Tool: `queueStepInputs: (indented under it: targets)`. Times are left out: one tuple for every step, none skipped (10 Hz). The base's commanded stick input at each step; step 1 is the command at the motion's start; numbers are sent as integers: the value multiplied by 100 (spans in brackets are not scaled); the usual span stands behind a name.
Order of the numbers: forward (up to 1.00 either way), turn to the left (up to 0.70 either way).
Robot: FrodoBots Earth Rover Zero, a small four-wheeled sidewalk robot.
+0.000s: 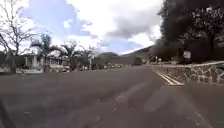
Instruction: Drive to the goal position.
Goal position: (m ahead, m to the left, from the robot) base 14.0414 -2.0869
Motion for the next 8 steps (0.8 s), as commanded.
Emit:
queueStepInputs:
  targets:
    - [100, -21]
    - [100, -9]
    - [100, 0]
    - [100, 0]
    - [100, 0]
    - [100, -1]
    - [100, -2]
    - [100, -28]
